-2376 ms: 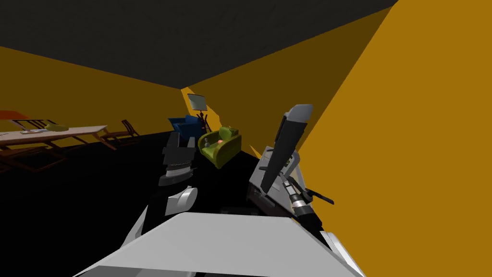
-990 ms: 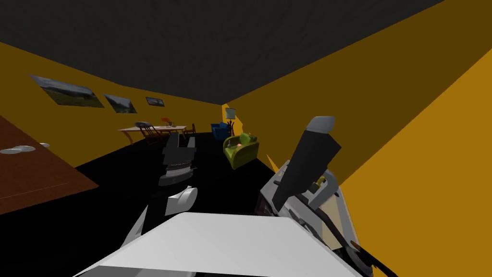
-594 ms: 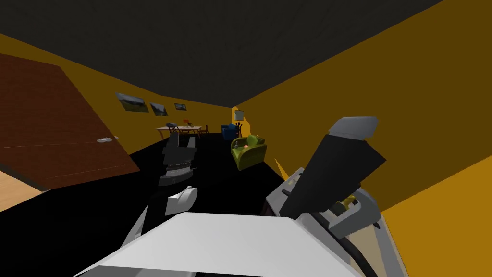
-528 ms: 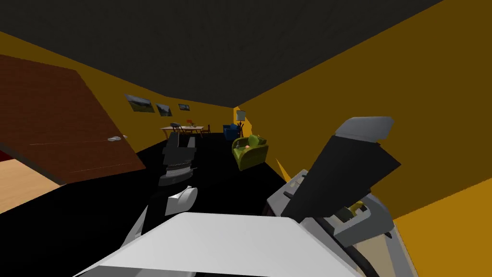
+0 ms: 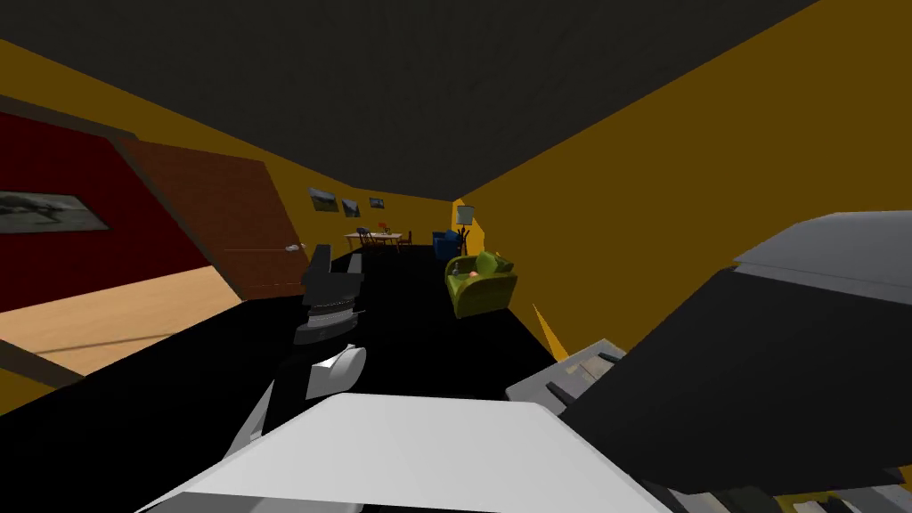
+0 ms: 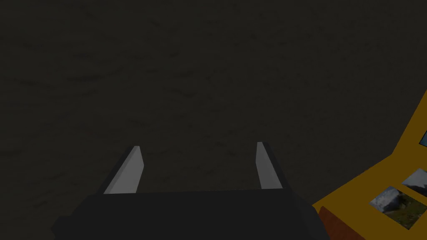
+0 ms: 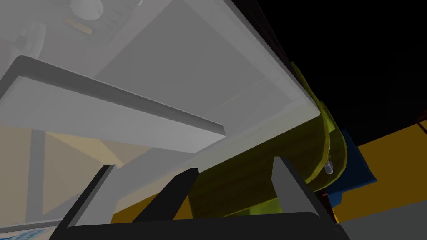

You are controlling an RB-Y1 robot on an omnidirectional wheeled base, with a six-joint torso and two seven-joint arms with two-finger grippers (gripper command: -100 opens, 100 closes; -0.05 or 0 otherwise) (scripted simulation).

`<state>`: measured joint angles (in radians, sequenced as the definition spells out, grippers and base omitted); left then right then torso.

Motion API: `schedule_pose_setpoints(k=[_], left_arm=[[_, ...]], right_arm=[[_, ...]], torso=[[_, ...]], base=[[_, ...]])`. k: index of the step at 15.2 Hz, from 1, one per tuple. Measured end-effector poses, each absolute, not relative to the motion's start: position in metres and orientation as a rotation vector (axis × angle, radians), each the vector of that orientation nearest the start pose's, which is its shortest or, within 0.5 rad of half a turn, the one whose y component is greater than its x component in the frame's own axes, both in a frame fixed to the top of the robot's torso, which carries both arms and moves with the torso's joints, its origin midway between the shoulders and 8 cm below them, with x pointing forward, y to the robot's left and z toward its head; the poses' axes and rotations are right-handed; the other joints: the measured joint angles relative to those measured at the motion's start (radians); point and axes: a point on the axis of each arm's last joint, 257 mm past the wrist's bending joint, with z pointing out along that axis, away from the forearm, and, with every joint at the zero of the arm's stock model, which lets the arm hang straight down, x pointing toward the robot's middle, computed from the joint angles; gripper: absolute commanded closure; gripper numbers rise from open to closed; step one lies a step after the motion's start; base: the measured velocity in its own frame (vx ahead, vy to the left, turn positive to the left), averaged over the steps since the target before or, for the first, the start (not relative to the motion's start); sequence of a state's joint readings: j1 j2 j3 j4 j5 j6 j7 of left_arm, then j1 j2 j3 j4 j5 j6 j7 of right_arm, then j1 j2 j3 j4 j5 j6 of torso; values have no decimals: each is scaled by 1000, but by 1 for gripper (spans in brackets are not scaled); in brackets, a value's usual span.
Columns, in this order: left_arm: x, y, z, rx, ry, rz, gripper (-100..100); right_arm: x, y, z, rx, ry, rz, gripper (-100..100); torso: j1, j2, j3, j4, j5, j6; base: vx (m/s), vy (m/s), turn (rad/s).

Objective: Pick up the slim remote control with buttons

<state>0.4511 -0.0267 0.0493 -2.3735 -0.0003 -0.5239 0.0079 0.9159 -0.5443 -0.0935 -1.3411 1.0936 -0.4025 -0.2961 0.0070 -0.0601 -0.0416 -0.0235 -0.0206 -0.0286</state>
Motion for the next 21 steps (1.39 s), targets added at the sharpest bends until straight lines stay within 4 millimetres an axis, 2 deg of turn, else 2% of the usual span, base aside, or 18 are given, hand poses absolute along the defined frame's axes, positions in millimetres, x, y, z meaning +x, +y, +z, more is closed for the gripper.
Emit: schedule_pose_setpoints(k=[1, 5, 10, 16, 21], left_arm=[[317, 286, 84, -541, 474, -1309, 0], [317, 286, 84, -541, 474, -1309, 0], [317, 286, 84, -541, 473, -1309, 0], [317, 286, 84, -541, 474, -1309, 0], [317, 286, 84, -541, 474, -1309, 0]], right_arm=[[3, -470, -513, 563, 2565, 77, -100], [-37, -480, -526, 548, 2659, 26, -100], [-104, -484, -534, 542, 2800, -30, -100], [-168, -480, -544, 542, 2938, -67, -100], [-206, -471, -546, 534, 3026, -65, -100]], torso=[[0, 0, 0, 0, 0, 0], [1, 0, 0, 0, 0, 0], [-2, -4, -3, -2, 0, -2], [-17, -17, -12, -6, -4, -5], [-27, -28, -19, -10, -6, -7]], base=[[25, -30, 324], [19, -19, 254], [18, -19, 315], [11, -12, 254], [10, -9, 184]])
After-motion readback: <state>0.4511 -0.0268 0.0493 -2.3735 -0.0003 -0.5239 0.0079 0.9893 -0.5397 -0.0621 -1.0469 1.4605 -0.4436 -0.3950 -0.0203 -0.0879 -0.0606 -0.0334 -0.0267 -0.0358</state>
